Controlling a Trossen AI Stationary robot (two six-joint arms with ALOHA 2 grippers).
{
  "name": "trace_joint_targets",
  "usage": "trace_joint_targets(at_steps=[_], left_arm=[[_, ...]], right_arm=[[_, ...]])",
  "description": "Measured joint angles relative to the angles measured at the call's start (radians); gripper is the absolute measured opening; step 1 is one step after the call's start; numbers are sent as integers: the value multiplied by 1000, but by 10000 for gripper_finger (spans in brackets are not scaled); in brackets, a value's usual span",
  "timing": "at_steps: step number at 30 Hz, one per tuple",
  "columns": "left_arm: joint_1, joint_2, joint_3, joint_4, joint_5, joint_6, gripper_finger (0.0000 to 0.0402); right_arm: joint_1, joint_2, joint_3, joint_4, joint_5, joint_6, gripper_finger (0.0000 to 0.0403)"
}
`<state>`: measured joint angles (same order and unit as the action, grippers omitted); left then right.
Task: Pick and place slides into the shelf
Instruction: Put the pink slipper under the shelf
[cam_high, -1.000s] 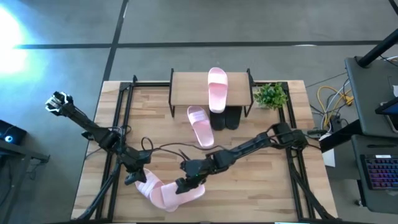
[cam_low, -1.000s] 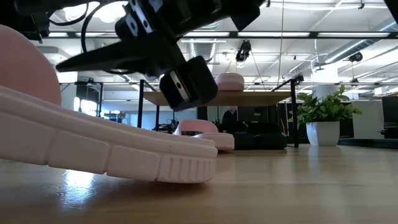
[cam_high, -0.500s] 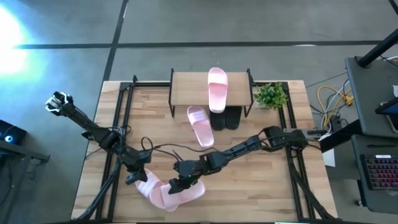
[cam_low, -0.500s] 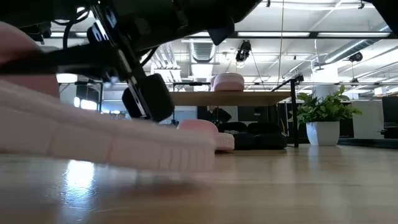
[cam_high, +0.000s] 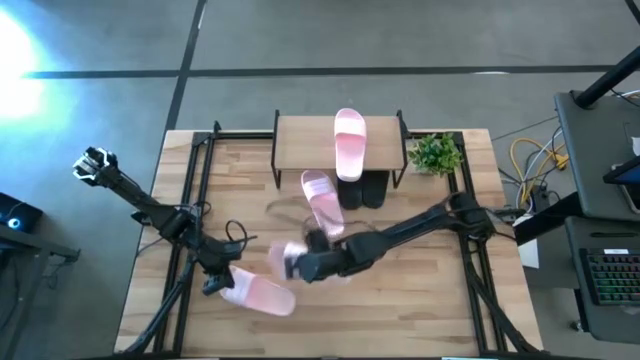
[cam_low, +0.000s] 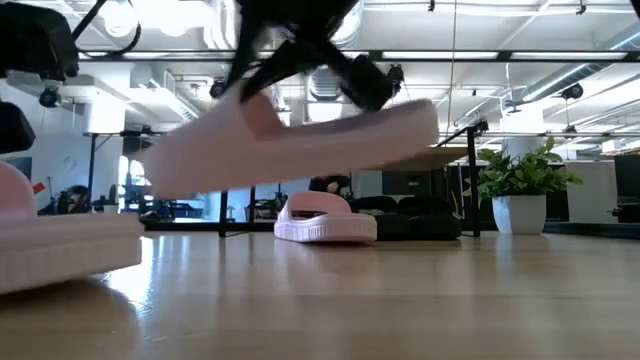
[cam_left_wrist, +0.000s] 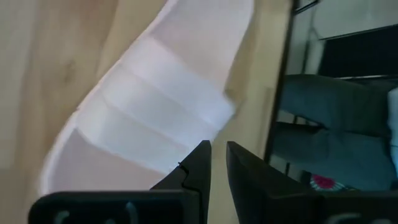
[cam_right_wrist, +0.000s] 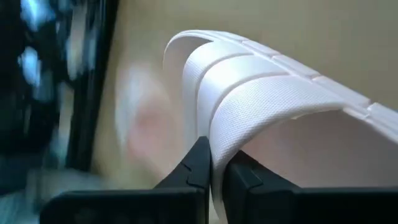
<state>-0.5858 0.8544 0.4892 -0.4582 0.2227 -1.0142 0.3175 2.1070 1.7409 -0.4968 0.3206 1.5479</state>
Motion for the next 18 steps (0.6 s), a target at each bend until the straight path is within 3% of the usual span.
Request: trace_joint_targets(at_steps=[4,8,10,14,18], left_arm=[[0,1,-3,-52,-3,3,36],[0,1,-1,-56,-46,8,36],[1,0,0,-54,-66,8,36],[1,0,0,-52,-77,6,36],[1,0,0,-51,-79,5,36]], right_arm=[[-27,-49,-6,-73,254,154,13],[-69,-41,-17,-75,406,292,13],[-98,-18,-21,-70,411,362,13],[-145,56,-28,-64,316,435,13],[-156,102,-29,66,252,475,21]])
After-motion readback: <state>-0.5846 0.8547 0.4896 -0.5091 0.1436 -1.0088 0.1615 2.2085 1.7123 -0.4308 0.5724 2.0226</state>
